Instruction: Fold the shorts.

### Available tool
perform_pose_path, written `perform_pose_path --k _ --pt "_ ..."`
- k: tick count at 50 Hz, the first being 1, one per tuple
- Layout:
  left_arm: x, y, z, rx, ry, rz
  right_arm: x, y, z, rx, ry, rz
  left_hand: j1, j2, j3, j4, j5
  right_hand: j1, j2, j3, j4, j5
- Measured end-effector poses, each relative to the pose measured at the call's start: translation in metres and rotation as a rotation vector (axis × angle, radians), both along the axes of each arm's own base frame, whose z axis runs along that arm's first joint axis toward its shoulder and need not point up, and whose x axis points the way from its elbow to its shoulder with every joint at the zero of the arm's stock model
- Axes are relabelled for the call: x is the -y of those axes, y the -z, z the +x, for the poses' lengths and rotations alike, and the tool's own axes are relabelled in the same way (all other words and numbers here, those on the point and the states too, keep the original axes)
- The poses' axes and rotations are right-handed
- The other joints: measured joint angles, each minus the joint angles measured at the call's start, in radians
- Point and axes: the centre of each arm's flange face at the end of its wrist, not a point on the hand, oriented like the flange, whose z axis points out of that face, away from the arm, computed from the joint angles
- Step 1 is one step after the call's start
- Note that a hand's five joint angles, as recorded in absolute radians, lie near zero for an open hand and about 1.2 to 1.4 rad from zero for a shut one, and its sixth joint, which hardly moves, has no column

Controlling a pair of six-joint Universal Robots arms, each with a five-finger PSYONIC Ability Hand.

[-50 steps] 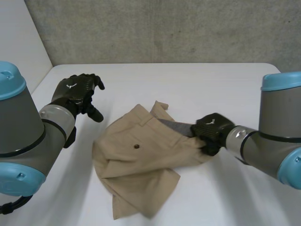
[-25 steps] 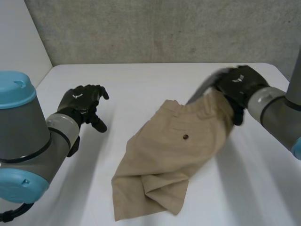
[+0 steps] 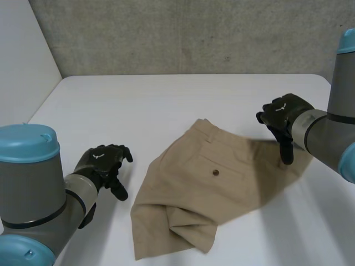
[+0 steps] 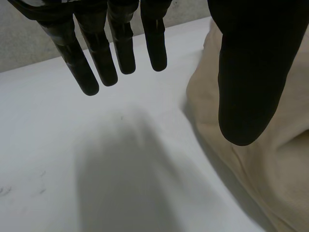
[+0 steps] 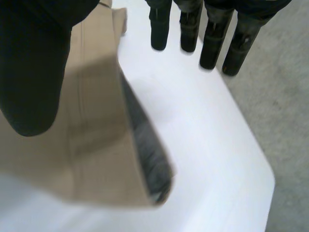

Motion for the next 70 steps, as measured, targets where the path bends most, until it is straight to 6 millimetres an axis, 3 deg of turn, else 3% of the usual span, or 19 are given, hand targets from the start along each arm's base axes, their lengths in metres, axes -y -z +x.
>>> perform_pose_path --k 7,8,11,15,19,30,33,45,50,51,52,54,57,59,62,65,66,69,70 --pt "0.002 0.001 -0.004 0.001 0.008 -0.003 -0.002 -0.022 -0.004 0.202 0.027 0.021 0.0 0.0 0.0 0.0 0.0 -0.011 -0.025 -0.042 -0.023 -0.027" --pt "0.002 0.001 -0.006 0.002 0.013 -0.004 -0.001 -0.039 -0.005 0.339 0.016 0.016 0.0 0.0 0.0 0.0 0.0 -0.011 -0.025 -0.042 -0.023 -0.027" --pt "0.0 0.003 -0.009 0.004 0.023 -0.002 0.001 -0.057 -0.004 0.497 -0.021 0.008 0.0 0.0 0.0 0.0 0.0 -0.011 -0.025 -0.042 -0.023 -0.027" --pt "-0.002 0.006 -0.012 0.009 0.03 0.006 0.005 -0.067 -0.001 0.608 -0.088 -0.009 0.0 0.0 0.0 0.0 0.0 -0.011 -0.025 -0.042 -0.023 -0.027" --pt "-0.003 0.01 -0.012 0.017 0.032 0.021 0.01 -0.063 0.006 0.613 -0.155 -0.018 0.0 0.0 0.0 0.0 0.0 -0.011 -0.025 -0.042 -0.023 -0.027" --pt "-0.011 0.017 -0.008 0.02 0.016 0.092 0.015 0.001 0.06 0.3 -0.432 -0.075 0.0 0.0 0.0 0.0 0.0 -0.011 -0.025 -0.042 -0.023 -0.027" --pt "-0.014 0.018 -0.007 -0.005 -0.002 0.128 0.02 0.031 0.08 0.201 -0.515 -0.118 0.0 -0.001 -0.001 -0.001 0.0 -0.011 -0.025 -0.042 -0.023 -0.027" --pt "-0.022 0.031 -0.013 -0.027 -0.013 0.215 0.035 0.093 0.118 0.139 -0.608 -0.182 -0.027 -0.023 -0.025 -0.025 -0.019 0.003 0.01 0.001 -0.006 -0.006" --pt "-0.022 0.04 -0.019 -0.012 0.002 0.228 0.04 0.108 0.124 0.123 -0.623 -0.185 0.0 0.012 0.002 0.016 0.028 0.342 0.379 0.364 0.365 0.301" --pt "-0.022 0.041 -0.02 -0.009 0.004 0.23 0.041 0.11 0.124 0.122 -0.625 -0.186 0.147 0.142 0.132 0.149 0.158 0.342 0.379 0.364 0.365 0.301" --pt "-0.021 0.043 -0.021 -0.006 0.007 0.23 0.043 0.112 0.126 0.119 -0.627 -0.191 0.183 0.189 0.179 0.185 0.193 0.632 0.741 0.699 0.702 0.585" --pt "-0.019 0.044 -0.023 -0.002 0.01 0.228 0.045 0.113 0.127 0.119 -0.629 -0.204 0.305 0.345 0.324 0.341 0.344 0.739 0.885 0.86 0.857 0.757" --pt "-0.014 0.045 -0.027 0.001 0.007 0.214 0.05 0.106 0.129 0.127 -0.625 -0.26 0.378 0.455 0.444 0.462 0.461 0.769 0.933 0.922 0.934 0.837" --pt "-0.007 0.043 -0.029 0.0 -0.002 0.193 0.057 0.091 0.132 0.142 -0.612 -0.342 0.539 0.731 0.715 0.737 0.734 0.769 0.933 0.925 0.935 0.838" --pt "0.003 0.038 -0.034 -0.007 -0.019 0.159 0.064 0.072 0.133 0.159 -0.587 -0.444 0.539 0.747 0.731 0.751 0.747 0.769 0.933 0.925 0.935 0.838" --pt "0.03 0.016 -0.043 -0.044 -0.063 0.051 0.077 0.03 0.133 0.198 -0.511 -0.635 0.539 0.749 0.733 0.752 0.747 0.769 0.933 0.925 0.935 0.838" --pt "0.033 0.012 -0.045 -0.05 -0.068 0.036 0.077 0.026 0.133 0.202 -0.503 -0.65 0.539 0.749 0.733 0.752 0.747 0.769 0.933 0.925 0.935 0.838" --pt "0.061 -0.027 -0.052 -0.114 -0.109 -0.113 0.085 -0.017 0.13 0.263 -0.424 -0.812 0.559 0.751 0.734 0.752 0.747 0.784 0.933 0.925 0.935 0.838" --pt "0.077 -0.054 -0.054 -0.16 -0.134 -0.213 0.087 -0.038 0.128 0.301 -0.387 -0.883 0.593 0.751 0.734 0.752 0.747 0.784 0.933 0.925 0.935 0.838"
